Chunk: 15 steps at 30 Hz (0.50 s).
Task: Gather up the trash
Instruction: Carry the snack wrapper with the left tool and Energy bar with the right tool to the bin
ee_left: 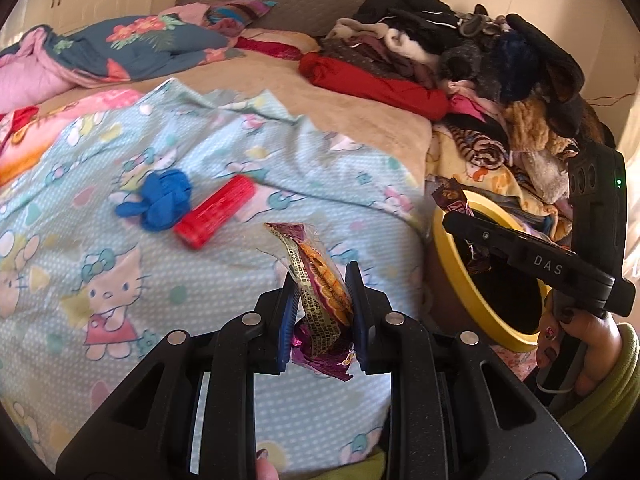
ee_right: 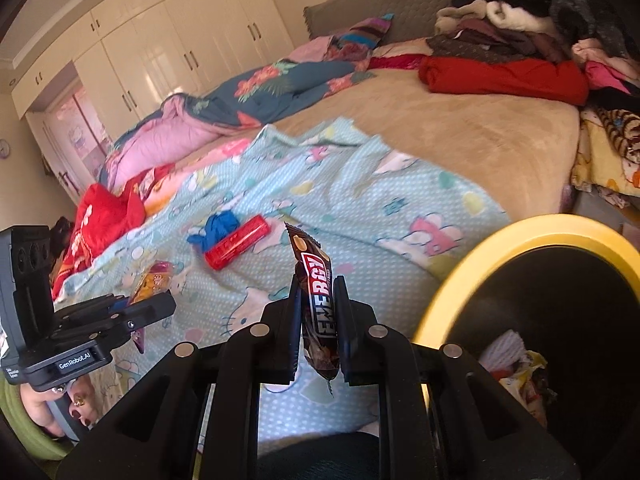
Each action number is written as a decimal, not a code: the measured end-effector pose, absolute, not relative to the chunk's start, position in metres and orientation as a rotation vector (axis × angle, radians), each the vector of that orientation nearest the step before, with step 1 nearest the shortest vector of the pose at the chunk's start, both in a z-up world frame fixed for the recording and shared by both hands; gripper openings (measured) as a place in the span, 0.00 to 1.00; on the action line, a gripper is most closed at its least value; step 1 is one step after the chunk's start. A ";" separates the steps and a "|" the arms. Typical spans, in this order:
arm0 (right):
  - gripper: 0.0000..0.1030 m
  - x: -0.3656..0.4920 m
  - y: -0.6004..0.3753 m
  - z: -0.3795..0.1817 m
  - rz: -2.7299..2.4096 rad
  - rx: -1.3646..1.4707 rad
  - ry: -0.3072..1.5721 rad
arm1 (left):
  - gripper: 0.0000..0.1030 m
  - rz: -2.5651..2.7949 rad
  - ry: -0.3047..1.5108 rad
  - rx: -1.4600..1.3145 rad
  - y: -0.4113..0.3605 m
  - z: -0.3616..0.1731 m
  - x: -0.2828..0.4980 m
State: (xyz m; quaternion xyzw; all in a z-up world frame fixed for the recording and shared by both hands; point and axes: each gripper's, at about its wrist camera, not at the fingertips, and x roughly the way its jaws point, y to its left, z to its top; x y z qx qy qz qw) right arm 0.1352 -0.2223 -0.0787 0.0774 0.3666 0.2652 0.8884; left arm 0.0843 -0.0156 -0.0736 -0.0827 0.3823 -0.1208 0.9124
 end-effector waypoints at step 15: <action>0.15 0.131 -0.284 -0.068 0.456 0.247 0.725 | 0.17 -0.337 0.745 -0.162 -0.066 -0.053 0.093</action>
